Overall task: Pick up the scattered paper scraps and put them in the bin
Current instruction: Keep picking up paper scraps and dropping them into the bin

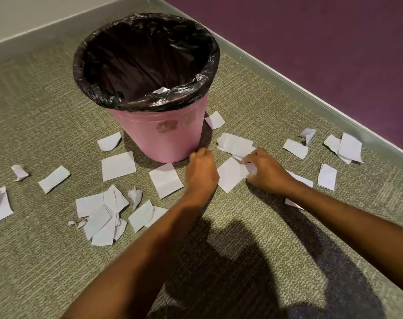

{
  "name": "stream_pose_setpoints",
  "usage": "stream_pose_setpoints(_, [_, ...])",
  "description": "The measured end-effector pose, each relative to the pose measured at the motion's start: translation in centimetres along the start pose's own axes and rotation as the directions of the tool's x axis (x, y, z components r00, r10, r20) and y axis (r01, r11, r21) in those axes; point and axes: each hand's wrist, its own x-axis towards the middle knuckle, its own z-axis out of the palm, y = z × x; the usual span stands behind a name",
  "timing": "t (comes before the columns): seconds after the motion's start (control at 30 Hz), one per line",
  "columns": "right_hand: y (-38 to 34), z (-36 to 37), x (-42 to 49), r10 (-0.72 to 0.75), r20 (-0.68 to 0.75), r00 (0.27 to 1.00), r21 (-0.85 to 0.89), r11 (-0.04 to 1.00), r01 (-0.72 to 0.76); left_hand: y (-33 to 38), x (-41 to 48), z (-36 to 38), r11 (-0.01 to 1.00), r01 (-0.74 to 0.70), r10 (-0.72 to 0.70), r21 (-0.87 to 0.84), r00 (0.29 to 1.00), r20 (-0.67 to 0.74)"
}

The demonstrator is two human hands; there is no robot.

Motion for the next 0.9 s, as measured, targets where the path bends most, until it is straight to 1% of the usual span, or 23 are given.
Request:
stream_pose_setpoints(0.07, [0.2,0.0,0.0,-0.006,-0.011,1.0,0.018,1.0,0.006,-0.3,-0.2,0.3,0.999,0.022,-0.022,0.03,1.0,-0.003])
stream_pose_setpoints(0.17, [0.2,-0.1,0.1,-0.017,-0.019,1.0,0.024,1.0,0.018,-0.8,-0.4,0.1,0.999,0.034,-0.034,0.016,0.999,-0.005])
stream_pose_setpoints(0.23, [0.2,-0.2,0.2,-0.023,-0.019,1.0,0.028,0.999,0.023,-0.9,-0.4,0.0,0.997,0.051,-0.051,-0.049,0.999,-0.005])
stream_pose_setpoints(0.33, [0.1,-0.1,0.3,-0.022,-0.006,1.0,0.022,1.0,0.022,-0.9,-0.6,-0.3,0.977,0.112,-0.114,-0.183,0.993,-0.002])
stream_pose_setpoints(0.43, [0.1,0.1,0.4,-0.029,-0.013,0.999,0.013,0.999,0.03,-0.7,-1.5,-0.3,0.966,0.13,-0.131,-0.223,0.991,0.014])
stream_pose_setpoints(0.57, [0.1,0.2,0.4,-0.039,-0.011,0.999,0.026,0.999,0.039,-0.4,-2.6,0.3,0.979,0.089,-0.089,-0.182,0.996,0.007])
stream_pose_setpoints(0.6, [0.1,0.3,0.4,-0.044,-0.016,0.999,0.032,0.998,0.045,-0.3,-2.7,0.4,0.983,0.082,-0.079,-0.164,0.997,0.024])
stream_pose_setpoints(0.7, [0.0,0.3,0.4,-0.032,-0.014,0.999,0.029,0.999,0.032,-0.1,-2.9,0.3,0.996,0.055,-0.043,-0.071,0.986,0.161])
stream_pose_setpoints(0.77, [0.0,0.4,0.5,-0.029,-0.009,1.0,0.032,0.999,0.029,0.0,-3.0,0.3,1.0,0.028,-0.027,-0.003,0.976,0.214])
stream_pose_setpoints(0.9, [-0.3,0.3,0.4,-0.02,0.006,1.0,0.034,0.999,0.02,0.1,-2.8,0.6,0.998,0.057,-0.051,-0.029,0.979,0.198])
